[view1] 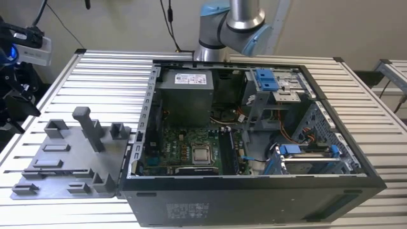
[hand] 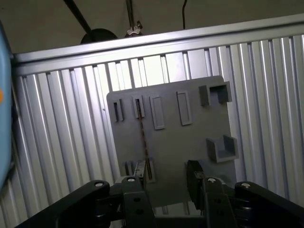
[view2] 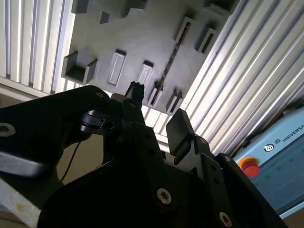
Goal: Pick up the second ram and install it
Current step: 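Pick up the second ram and move it above second insertion slot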
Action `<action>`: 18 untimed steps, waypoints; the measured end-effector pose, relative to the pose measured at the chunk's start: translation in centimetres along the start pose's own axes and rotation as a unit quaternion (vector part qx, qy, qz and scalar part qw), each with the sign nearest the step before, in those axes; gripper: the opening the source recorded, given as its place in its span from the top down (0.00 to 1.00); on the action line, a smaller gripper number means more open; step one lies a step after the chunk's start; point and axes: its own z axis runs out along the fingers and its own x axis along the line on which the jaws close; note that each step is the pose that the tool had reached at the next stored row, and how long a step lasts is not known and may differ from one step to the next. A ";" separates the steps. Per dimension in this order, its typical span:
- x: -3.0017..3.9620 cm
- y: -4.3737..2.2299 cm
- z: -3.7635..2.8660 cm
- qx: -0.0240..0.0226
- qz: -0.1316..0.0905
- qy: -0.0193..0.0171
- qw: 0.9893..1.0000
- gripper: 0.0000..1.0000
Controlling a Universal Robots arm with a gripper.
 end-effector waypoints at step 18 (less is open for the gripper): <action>0.11 -0.06 1.68 0.000 0.000 0.001 1.000 0.52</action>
